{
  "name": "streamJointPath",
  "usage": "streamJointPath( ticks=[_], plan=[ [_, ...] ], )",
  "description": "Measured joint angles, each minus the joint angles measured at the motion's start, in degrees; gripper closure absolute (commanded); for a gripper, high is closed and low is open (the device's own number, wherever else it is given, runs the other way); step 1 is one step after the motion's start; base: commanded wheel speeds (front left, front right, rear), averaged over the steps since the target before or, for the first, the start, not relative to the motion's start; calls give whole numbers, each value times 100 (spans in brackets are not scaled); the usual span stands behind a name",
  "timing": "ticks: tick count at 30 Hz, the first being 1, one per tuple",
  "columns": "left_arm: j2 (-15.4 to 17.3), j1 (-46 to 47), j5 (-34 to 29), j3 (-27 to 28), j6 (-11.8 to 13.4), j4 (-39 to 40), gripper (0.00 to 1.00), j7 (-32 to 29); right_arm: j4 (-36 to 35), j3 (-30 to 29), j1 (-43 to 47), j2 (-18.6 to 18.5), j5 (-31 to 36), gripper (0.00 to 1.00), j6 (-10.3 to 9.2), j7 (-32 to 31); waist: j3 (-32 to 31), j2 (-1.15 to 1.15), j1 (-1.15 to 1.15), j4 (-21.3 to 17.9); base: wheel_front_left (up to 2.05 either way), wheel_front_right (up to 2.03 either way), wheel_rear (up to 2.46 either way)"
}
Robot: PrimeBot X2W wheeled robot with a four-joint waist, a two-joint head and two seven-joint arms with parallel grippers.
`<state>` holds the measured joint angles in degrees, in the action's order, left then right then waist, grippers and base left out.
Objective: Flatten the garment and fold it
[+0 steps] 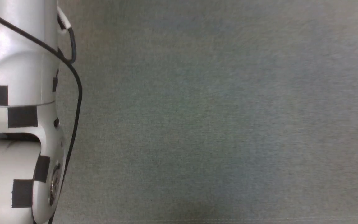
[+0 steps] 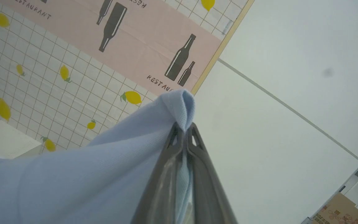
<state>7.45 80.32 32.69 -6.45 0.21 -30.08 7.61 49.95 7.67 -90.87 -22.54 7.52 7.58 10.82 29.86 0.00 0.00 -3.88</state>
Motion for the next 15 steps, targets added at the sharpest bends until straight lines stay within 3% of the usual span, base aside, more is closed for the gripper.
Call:
streamJointPath(
  ticks=[6,9,15],
  plan=[
    [-29,-338,304,-14,-249,-98,100,-277,76,434,130,-149,-693,100,0,223,399,0,1,215,0,0,0],
    [-21,-646,550,47,-279,111,100,-520,-79,672,417,-259,-1489,100,0,240,459,0,1,360,0,0,0],
    [65,-1631,900,108,-187,1301,100,-1238,-1323,1101,1384,-858,-2977,100,0,-81,419,0,0,449,0,0,0]
  ],
)
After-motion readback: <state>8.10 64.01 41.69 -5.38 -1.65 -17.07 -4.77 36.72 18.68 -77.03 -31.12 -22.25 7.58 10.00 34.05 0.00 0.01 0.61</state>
